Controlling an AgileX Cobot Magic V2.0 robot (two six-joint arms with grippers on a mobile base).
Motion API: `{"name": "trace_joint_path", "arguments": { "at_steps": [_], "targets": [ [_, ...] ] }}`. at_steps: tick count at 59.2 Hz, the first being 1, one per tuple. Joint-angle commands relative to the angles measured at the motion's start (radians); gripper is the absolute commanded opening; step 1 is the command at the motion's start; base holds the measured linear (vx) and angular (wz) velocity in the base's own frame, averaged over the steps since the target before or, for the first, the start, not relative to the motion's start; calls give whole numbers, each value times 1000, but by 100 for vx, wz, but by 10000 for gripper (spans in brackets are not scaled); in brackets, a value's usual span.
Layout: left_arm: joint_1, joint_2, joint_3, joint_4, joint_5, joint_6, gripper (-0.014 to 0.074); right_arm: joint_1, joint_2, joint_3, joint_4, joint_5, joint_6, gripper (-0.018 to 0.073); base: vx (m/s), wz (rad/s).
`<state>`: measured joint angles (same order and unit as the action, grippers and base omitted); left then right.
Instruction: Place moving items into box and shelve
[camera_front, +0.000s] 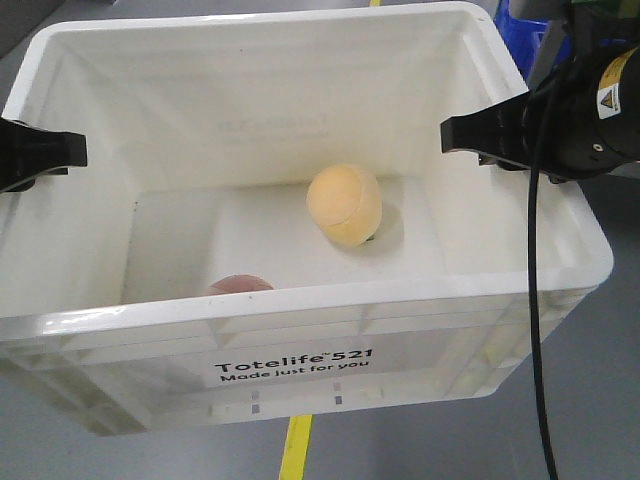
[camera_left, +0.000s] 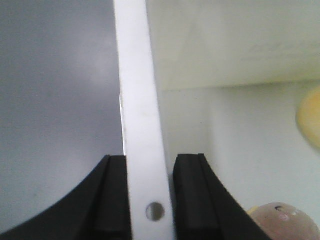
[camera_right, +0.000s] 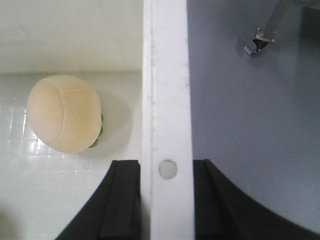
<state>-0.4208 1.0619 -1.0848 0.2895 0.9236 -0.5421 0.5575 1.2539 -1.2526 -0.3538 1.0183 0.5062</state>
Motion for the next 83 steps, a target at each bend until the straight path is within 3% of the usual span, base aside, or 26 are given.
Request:
{"name": "trace_joint_path", "arguments": {
  "at_steps": [1, 83],
  "targets": [
    [-3, -32, -43, 73, -96, 5, 148, -8, -42, -38, -94, -87, 0, 57, 43, 1],
    [-3, -32, -43, 73, -96, 5, 148, -8, -42, -38, -94, -87, 0, 57, 45, -1]
  ]
}}
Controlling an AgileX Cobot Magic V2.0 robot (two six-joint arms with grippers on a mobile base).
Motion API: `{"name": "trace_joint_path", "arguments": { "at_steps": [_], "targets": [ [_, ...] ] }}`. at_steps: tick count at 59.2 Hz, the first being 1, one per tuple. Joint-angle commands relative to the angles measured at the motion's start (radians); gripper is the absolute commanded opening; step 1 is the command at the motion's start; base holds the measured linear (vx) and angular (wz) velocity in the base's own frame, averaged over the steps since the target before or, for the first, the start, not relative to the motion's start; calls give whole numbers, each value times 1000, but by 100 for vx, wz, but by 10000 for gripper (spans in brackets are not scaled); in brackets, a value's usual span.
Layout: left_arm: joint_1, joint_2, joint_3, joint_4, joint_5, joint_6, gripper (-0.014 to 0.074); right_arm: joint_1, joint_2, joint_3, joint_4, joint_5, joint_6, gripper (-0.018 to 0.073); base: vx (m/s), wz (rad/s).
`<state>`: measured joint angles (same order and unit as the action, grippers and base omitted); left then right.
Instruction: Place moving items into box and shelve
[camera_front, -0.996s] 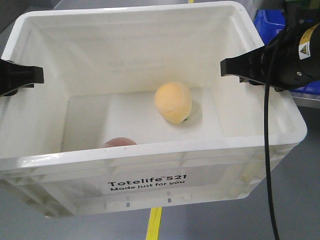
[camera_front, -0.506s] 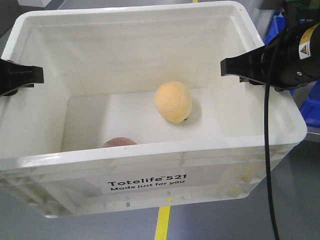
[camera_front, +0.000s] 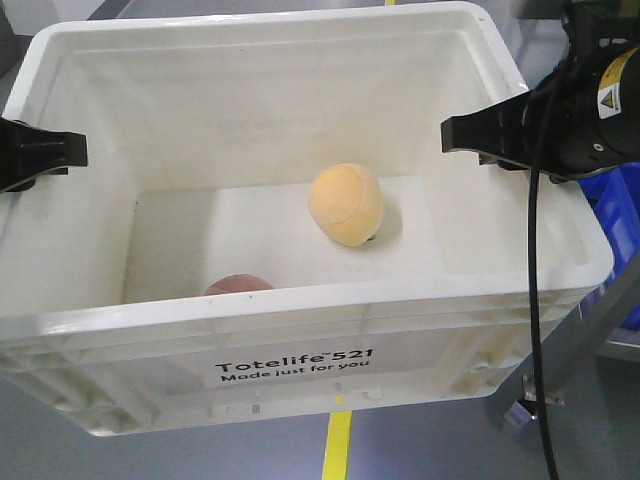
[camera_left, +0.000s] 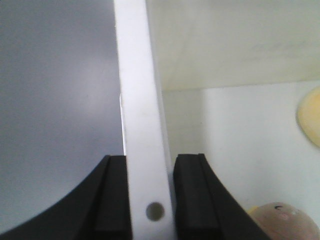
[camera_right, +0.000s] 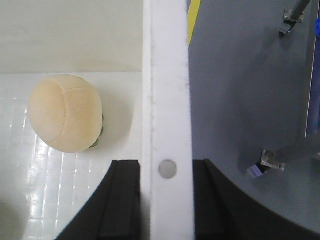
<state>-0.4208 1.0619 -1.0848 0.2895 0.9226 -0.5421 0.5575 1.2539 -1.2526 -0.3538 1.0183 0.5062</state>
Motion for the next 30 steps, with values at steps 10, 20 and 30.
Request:
{"name": "trace_joint_path", "arguments": {
  "at_steps": [10, 20, 30],
  "targets": [
    [-3, -32, -43, 73, -95, 5, 148, -8, -42, -38, -94, -87, 0, 57, 46, -6],
    [-3, -32, -43, 73, -95, 5, 148, -8, -42, -38, -94, -87, 0, 57, 46, -9],
    [-3, -32, -43, 73, -95, 5, 148, -8, -42, -38, -94, -87, 0, 57, 47, -9]
  ]
}}
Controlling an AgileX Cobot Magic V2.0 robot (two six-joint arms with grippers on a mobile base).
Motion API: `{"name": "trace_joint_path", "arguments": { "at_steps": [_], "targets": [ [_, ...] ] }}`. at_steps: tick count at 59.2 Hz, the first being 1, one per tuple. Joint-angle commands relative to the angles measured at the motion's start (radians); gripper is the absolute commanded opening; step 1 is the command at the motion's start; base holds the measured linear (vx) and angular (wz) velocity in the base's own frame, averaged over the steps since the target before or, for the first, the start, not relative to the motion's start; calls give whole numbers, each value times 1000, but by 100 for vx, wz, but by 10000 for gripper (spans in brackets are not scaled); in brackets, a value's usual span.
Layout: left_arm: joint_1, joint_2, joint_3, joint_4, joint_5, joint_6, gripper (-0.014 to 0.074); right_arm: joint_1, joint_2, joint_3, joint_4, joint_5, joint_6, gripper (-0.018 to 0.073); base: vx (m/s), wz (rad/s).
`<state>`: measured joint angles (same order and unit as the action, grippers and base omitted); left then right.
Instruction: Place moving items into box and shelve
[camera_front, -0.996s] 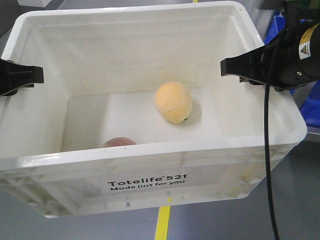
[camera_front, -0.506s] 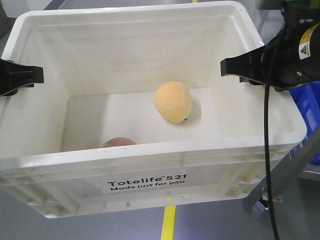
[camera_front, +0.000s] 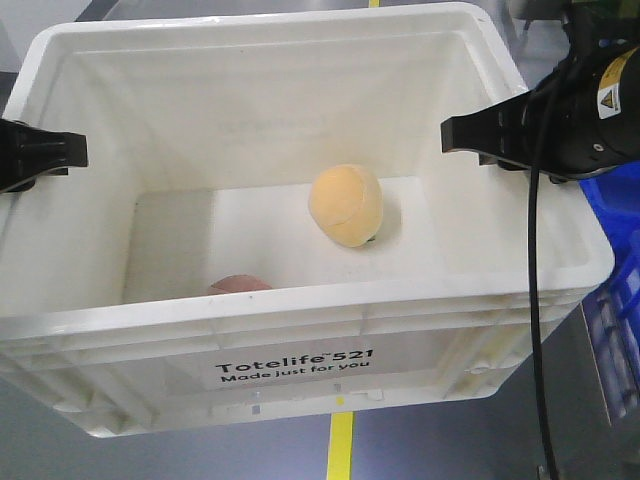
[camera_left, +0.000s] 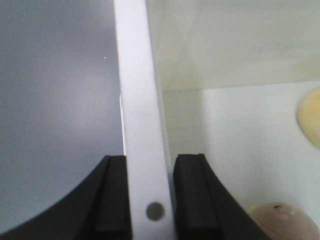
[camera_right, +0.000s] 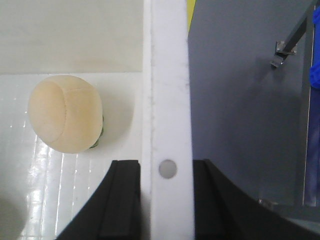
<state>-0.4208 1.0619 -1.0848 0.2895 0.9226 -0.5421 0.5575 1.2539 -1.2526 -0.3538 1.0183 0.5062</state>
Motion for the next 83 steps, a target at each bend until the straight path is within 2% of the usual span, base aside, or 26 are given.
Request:
{"name": "trace_joint_path", "arguments": {
  "at_steps": [1, 83],
  "targets": [
    [-3, -32, -43, 73, -95, 5, 148, -8, -42, -38, -94, -87, 0, 57, 47, -8],
    [-3, -32, -43, 73, -95, 5, 148, -8, -42, -38, -94, -87, 0, 57, 48, -9]
  ]
}}
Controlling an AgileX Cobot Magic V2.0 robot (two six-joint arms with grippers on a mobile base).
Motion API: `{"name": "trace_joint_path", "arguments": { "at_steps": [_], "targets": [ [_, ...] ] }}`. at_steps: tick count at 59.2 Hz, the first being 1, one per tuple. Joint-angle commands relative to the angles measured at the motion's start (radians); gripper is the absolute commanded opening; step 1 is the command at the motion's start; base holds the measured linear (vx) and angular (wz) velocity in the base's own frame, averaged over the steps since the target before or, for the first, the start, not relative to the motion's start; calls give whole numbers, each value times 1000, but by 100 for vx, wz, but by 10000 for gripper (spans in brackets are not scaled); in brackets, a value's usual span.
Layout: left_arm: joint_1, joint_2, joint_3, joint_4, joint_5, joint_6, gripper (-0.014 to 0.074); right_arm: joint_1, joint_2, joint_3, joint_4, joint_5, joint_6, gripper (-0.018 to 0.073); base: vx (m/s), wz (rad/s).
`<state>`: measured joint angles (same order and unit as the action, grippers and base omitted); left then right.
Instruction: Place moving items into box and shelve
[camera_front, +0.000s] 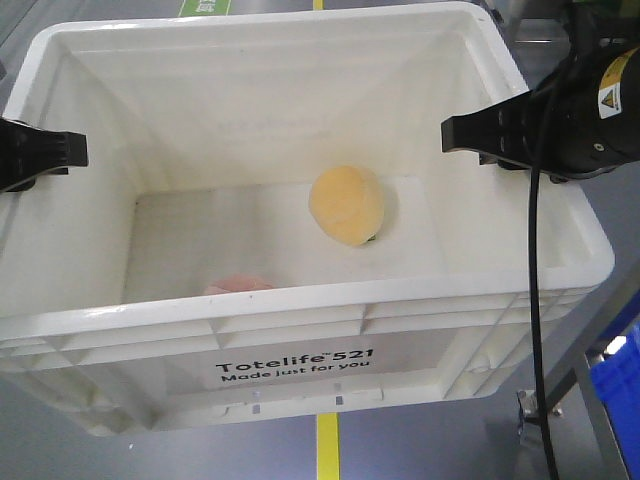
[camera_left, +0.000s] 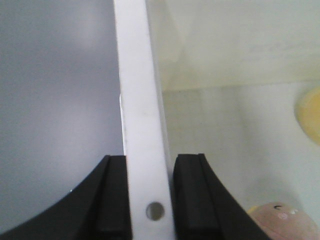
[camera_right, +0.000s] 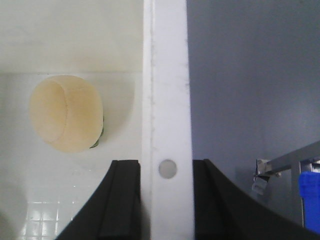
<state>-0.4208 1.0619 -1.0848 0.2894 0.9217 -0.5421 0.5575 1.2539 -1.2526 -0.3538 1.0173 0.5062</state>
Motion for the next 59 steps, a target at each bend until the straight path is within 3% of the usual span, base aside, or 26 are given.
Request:
{"name": "trace_joint_path", "arguments": {
  "at_steps": [1, 59],
  "targets": [
    [-3, -32, -43, 74, -94, 5, 148, -8, -42, -38, -94, -86, 0, 57, 48, -5],
    [-3, -32, -43, 74, -94, 5, 148, -8, -42, -38, -94, -86, 0, 57, 46, -3]
  ]
}}
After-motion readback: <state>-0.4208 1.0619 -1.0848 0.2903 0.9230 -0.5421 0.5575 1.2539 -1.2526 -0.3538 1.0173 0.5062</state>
